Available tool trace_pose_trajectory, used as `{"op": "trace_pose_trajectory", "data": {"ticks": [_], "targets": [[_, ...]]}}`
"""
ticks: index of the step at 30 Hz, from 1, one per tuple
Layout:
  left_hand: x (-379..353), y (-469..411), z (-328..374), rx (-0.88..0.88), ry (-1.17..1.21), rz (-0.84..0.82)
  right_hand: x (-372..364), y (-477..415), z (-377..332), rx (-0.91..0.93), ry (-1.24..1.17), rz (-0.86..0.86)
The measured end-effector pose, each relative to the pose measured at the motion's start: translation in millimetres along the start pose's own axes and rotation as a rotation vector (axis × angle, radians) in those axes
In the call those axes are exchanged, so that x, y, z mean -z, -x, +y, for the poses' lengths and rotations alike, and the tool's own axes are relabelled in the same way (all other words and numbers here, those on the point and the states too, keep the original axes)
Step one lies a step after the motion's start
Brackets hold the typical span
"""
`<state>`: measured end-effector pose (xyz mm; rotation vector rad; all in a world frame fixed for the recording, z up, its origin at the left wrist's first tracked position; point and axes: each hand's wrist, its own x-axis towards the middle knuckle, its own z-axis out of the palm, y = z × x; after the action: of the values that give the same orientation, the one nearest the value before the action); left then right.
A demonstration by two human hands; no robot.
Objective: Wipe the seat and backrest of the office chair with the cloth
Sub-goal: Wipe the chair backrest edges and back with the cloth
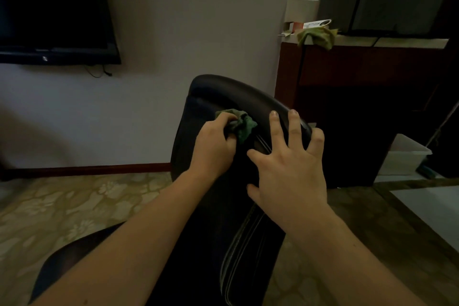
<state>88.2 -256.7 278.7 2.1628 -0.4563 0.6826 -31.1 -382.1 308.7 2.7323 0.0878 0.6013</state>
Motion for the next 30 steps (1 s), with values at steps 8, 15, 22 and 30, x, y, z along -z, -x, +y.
{"op": "trace_pose_trajectory", "data": {"ticks": [8, 15, 22, 30], "targets": [[1.5, 9.2, 23.5, -0.014, 0.049, -0.021, 0.4, 0.3, 0.7, -0.002, 0.015, -0.005], [14.0, 12.2, 2.4, -0.117, -0.023, -0.126, 2.8, -0.1, 0.4, 0.028, 0.025, -0.014], [7.1, -2.7, 11.0, -0.02, -0.053, -0.054, 5.6, 0.4, 3.1, 0.041, 0.007, -0.037], [12.6, 10.3, 18.6, 0.021, 0.03, -0.058, 8.3, 2.8, 2.8, 0.043, 0.009, -0.036]]}}
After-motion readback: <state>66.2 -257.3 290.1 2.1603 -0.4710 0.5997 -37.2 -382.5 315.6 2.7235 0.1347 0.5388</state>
